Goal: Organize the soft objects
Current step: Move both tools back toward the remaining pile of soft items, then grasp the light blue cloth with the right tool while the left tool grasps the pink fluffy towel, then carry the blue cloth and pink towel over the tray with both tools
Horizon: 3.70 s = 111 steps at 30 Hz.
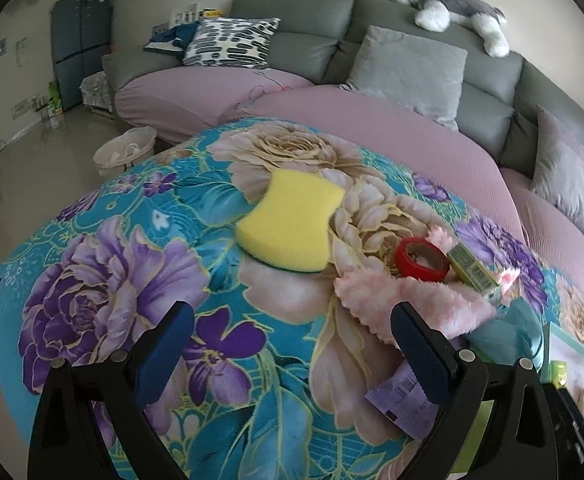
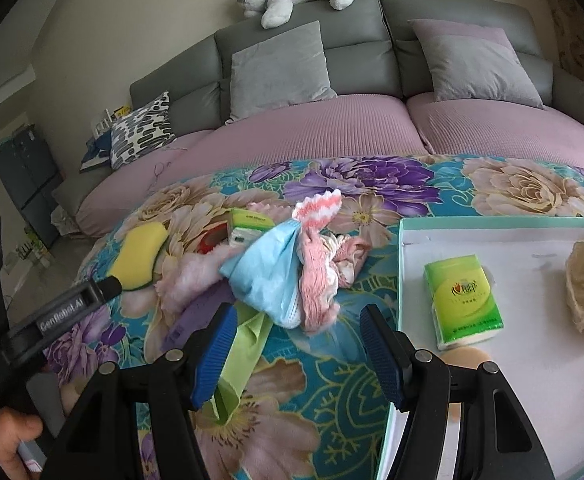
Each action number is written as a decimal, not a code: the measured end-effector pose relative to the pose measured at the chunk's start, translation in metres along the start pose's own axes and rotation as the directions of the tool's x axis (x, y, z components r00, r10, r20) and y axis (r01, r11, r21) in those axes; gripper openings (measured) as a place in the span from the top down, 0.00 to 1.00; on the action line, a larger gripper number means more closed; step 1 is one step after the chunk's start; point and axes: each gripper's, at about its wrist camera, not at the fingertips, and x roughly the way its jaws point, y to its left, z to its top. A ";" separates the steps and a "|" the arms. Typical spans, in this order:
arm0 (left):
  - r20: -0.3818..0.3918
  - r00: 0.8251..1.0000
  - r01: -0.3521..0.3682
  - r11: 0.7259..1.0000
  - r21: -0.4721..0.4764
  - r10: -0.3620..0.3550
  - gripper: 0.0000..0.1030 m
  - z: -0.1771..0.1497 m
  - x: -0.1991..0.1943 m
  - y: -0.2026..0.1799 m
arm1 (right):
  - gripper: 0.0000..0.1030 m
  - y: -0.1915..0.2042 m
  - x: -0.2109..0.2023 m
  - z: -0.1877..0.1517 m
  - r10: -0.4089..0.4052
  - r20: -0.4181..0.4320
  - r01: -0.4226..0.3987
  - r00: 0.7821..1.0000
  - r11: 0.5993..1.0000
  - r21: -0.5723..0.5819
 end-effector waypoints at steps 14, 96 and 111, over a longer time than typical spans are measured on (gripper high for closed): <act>-0.115 0.993 0.024 0.997 0.067 -0.016 0.04 0.023 0.019 -0.032 | 0.66 0.024 0.027 0.010 0.007 -0.036 -0.010 0.999 0.996 -0.093; 0.279 0.718 0.587 0.770 0.249 -0.638 0.93 0.022 -0.145 -0.097 | 0.89 -0.085 -0.097 0.033 -0.010 0.330 -0.049 0.944 0.984 0.172; 0.093 0.558 0.759 0.552 0.345 -0.825 0.93 -0.017 -0.168 -0.170 | 0.89 -0.179 -0.153 0.024 -0.273 0.348 0.142 0.897 0.923 0.359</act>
